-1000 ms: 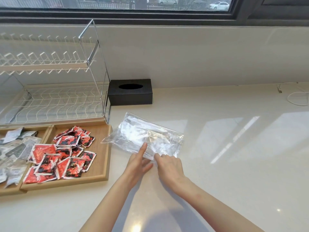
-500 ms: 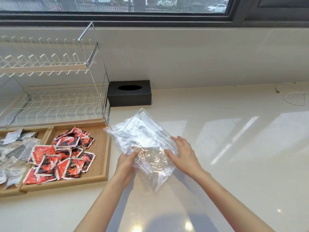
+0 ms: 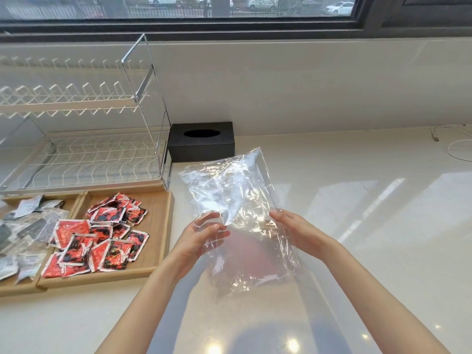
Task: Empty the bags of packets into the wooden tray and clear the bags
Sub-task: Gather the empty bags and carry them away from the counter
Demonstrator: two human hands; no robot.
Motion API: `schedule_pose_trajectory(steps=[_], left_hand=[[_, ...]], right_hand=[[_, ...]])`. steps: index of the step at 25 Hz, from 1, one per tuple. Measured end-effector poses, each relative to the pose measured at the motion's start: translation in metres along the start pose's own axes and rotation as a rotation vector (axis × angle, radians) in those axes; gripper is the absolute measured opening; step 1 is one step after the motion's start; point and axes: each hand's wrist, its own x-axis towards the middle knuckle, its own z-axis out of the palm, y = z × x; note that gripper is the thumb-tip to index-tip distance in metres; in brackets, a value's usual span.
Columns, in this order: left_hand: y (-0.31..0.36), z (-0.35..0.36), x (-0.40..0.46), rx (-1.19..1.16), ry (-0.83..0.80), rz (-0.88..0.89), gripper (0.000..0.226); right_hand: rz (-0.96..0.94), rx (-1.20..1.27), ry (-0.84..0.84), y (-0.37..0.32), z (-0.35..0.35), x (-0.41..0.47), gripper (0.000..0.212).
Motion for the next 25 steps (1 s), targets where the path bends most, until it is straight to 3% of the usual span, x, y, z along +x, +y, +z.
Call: schedule_pose_trajectory(steps=[2,5,9,20,25], left_hand=[[0.000,0.002,-0.003,0.054,-0.025,0.000,0.022],[-0.001,0.003,-0.007,0.093,-0.030,0.009,0.022],[-0.001,0.004,-0.016,-0.026,-0.009,-0.020,0.021],[-0.007,-0.047,-0.078,-0.147,0.242,0.060,0.017],[-0.015,-0.100,-0.141,-0.127,0.378,0.091,0.017]], right_hand=[[-0.044,0.020,0.010,0.000,0.000,0.000,0.028],[-0.102,0.071,0.104,-0.001,0.002,0.001,0.036],[-0.099,0.085,0.183,-0.001,0.008,0.000,0.024],[-0.109,0.046,0.135,-0.002,0.084,-0.010,0.026],[-0.092,-0.022,0.079,0.013,0.156,-0.021,0.013]])
